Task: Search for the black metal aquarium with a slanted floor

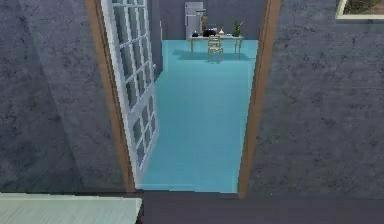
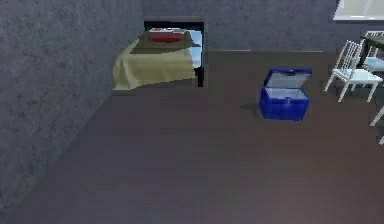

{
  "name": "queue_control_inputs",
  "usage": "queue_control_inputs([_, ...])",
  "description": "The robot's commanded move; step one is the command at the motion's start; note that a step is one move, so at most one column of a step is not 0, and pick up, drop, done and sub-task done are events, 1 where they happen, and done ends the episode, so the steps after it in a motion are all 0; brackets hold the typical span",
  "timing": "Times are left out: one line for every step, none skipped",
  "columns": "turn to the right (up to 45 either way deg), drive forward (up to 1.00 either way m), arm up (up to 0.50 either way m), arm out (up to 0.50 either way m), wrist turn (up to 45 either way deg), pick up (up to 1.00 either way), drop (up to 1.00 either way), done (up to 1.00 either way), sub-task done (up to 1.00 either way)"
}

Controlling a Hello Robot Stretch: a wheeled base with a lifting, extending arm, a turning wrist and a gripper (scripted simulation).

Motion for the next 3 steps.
queue_control_inputs([0.0, 0.85, 0.00, 0.00, 0.0, 0.00, 0.00, 0.00, 0.00])
queue_control_inputs([0.0, 1.00, 0.00, 0.00, 0.0, 0.00, 0.00, 0.00, 0.00])
queue_control_inputs([-27.0, 0.00, 0.00, 0.00, 0.0, 0.00, 0.00, 0.00, 0.00])
